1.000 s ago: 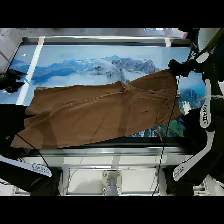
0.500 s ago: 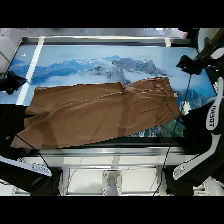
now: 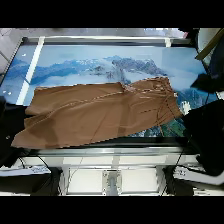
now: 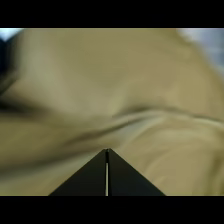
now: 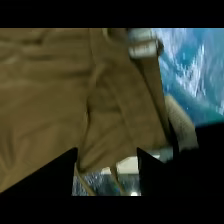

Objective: Fold the clothes and pants, and hang the long-sleeved shirts on hangers.

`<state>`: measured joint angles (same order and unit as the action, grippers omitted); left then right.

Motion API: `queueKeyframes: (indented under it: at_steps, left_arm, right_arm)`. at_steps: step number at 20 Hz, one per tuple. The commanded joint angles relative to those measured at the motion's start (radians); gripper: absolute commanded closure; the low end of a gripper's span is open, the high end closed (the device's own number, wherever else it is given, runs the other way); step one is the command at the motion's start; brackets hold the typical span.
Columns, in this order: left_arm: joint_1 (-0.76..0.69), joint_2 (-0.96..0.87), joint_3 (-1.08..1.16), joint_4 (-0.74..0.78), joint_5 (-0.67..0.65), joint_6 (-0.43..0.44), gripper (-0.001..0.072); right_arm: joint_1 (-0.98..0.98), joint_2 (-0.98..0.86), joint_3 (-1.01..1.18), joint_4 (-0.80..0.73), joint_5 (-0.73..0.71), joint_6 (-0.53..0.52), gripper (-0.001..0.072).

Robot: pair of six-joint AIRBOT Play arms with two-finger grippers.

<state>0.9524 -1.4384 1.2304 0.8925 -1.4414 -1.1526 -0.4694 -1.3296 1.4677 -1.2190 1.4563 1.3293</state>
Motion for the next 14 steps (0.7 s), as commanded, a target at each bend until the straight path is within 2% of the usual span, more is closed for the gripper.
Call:
queueKeyframes:
  at_steps: [1,3,4,5,6,9,14]
  left_arm:
    - [0.179,0.248,-0.196,0.208,0.025,-0.014,0.0695]
    - [0.276,0.345,-0.275,0.207,0.024,-0.014,0.0686]
    - [0.309,0.379,-0.31,0.208,0.025,-0.013,0.0554]
    - [0.328,0.396,-0.335,0.207,0.029,-0.014,0.0337]
    - [0.332,0.396,-0.354,0.207,0.039,-0.014,0.0217]
    - [0.334,0.373,-0.413,0.217,0.063,-0.014,0.0225]
    - [0.36,0.312,-0.428,0.241,0.175,-0.026,0.0225]
  right_arm:
    - [-0.029,0.238,-0.343,0.024,-0.097,-0.042,0.0299]
    - [-0.027,0.303,-0.425,0.076,-0.15,-0.042,0.0299]
    - [-0.027,0.319,-0.438,0.095,-0.167,-0.05,0.0299]
    - [-0.027,0.323,-0.436,0.113,-0.17,-0.069,0.0299]
    - [-0.027,0.325,-0.436,0.124,-0.176,-0.076,0.0299]
    - [-0.027,0.324,-0.436,0.126,-0.178,-0.087,0.0299]
    - [-0.027,0.324,-0.436,0.127,-0.163,-0.086,0.0299]
